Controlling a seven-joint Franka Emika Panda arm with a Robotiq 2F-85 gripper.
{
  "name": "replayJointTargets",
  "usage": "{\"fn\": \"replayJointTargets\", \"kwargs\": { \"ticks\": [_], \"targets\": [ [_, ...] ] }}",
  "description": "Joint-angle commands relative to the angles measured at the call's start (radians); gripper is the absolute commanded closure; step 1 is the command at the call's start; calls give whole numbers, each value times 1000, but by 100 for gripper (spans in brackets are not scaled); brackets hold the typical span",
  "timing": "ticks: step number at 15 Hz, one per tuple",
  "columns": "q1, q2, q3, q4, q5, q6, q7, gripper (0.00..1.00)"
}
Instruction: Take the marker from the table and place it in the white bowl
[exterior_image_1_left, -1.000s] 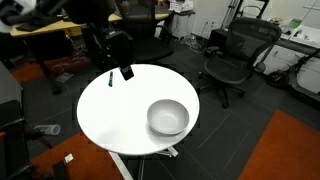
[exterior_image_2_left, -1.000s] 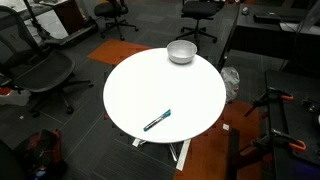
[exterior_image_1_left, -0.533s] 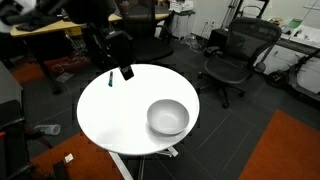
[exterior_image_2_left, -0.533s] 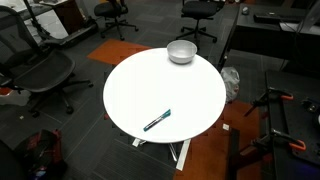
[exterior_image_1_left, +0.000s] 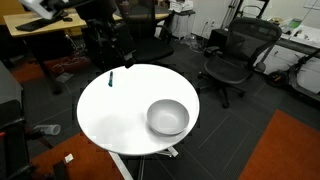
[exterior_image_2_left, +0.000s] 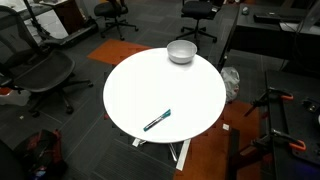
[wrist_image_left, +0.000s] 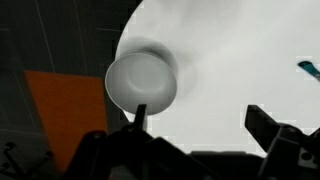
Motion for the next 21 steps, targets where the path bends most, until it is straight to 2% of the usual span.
{"fn": "replayJointTargets", "kwargs": {
  "ticks": [1, 9, 17, 21],
  "targets": [
    [27, 65, 59, 83, -75, -57, 15, 0],
    [113, 180, 166, 212, -176, -111, -31, 0],
    [189, 317, 253, 266, -159, -56, -149, 0],
    [199, 406, 289, 310, -138, -44, -219, 0]
  ]
}}
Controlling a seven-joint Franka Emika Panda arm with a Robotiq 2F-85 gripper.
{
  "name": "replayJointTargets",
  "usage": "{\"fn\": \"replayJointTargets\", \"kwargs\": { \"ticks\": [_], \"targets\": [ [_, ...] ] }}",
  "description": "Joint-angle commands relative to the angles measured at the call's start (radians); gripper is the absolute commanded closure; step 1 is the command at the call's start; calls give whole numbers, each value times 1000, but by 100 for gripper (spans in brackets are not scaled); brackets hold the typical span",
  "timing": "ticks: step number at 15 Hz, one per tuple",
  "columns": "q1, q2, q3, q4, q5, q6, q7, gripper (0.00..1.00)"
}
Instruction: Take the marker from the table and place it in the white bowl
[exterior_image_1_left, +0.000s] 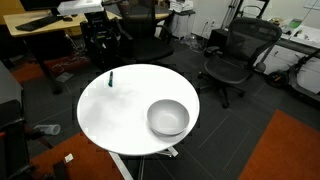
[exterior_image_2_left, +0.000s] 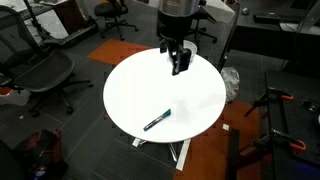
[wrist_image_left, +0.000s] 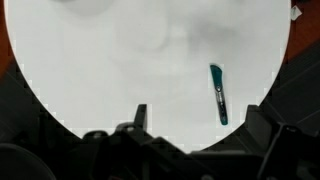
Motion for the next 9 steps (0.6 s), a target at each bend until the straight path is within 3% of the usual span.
{"fn": "replayJointTargets", "kwargs": {
  "ticks": [1, 9],
  "targets": [
    [3, 92, 24, 69, 14, 12, -77, 0],
    [7, 288, 54, 178, -23, 75, -211, 0]
  ]
}}
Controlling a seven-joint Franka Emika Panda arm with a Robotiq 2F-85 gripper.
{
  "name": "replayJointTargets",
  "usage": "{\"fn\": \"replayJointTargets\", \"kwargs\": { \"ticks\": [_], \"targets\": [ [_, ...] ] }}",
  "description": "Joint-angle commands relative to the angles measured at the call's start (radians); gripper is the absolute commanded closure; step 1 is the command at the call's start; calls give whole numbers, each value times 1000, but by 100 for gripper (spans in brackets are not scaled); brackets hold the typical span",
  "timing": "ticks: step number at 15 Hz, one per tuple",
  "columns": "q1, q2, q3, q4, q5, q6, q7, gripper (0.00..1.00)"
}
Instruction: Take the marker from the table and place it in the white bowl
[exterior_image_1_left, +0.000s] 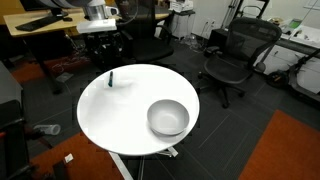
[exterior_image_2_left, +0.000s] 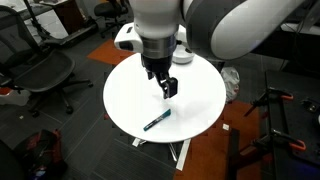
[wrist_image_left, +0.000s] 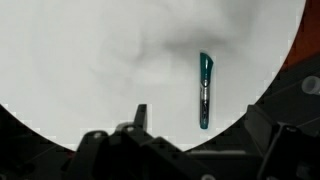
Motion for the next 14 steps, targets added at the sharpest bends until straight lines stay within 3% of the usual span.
{"fn": "replayJointTargets", "kwargs": {
  "ticks": [1, 6, 14],
  "targets": [
    [-3, 92, 11, 62, -21, 61, -68, 0],
    [-18, 199, 27, 113, 6, 111, -149, 0],
    [0, 321, 27, 185, -3, 108, -148, 0]
  ]
}}
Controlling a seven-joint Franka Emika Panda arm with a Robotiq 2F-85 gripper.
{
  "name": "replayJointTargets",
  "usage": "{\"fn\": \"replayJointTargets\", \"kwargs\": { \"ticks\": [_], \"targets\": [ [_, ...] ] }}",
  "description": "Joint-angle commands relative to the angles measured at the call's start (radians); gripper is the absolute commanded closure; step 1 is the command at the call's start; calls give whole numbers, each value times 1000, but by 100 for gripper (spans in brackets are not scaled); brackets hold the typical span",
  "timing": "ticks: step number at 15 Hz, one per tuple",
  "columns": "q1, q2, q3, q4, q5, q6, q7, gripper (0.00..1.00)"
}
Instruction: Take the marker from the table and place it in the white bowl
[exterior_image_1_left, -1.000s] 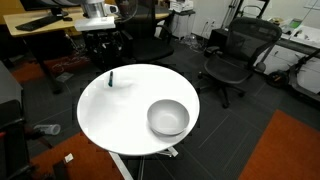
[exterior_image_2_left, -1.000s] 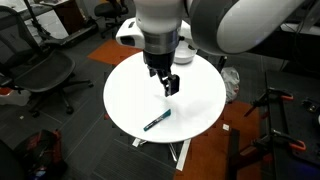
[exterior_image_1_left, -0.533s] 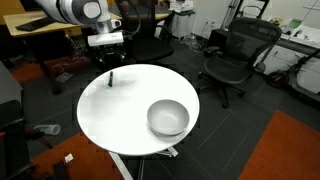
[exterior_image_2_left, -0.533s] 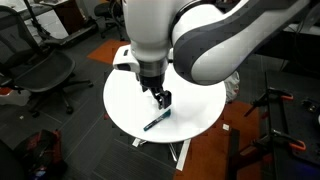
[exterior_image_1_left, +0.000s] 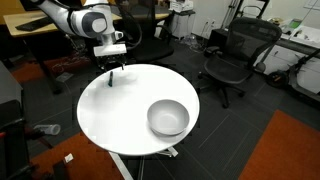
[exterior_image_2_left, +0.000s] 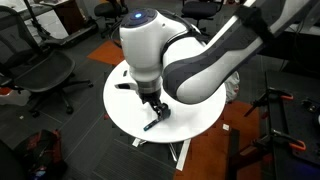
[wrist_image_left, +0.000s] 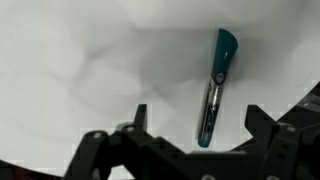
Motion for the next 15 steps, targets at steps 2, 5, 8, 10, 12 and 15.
{"fn": "replayJointTargets", "kwargs": {
  "ticks": [2, 5, 8, 10, 12, 15],
  "targets": [
    [9, 51, 7, 31, -8, 17, 4, 0],
    [17, 64, 9, 20, -11, 28, 11, 0],
    [24, 79, 11, 19, -10, 36, 15, 0],
    [28, 88, 9, 20, -11, 49, 21, 28],
    [28, 94, 10, 20, -11, 62, 21, 41],
    [28, 96, 11, 19, -11, 77, 21, 66]
  ]
}}
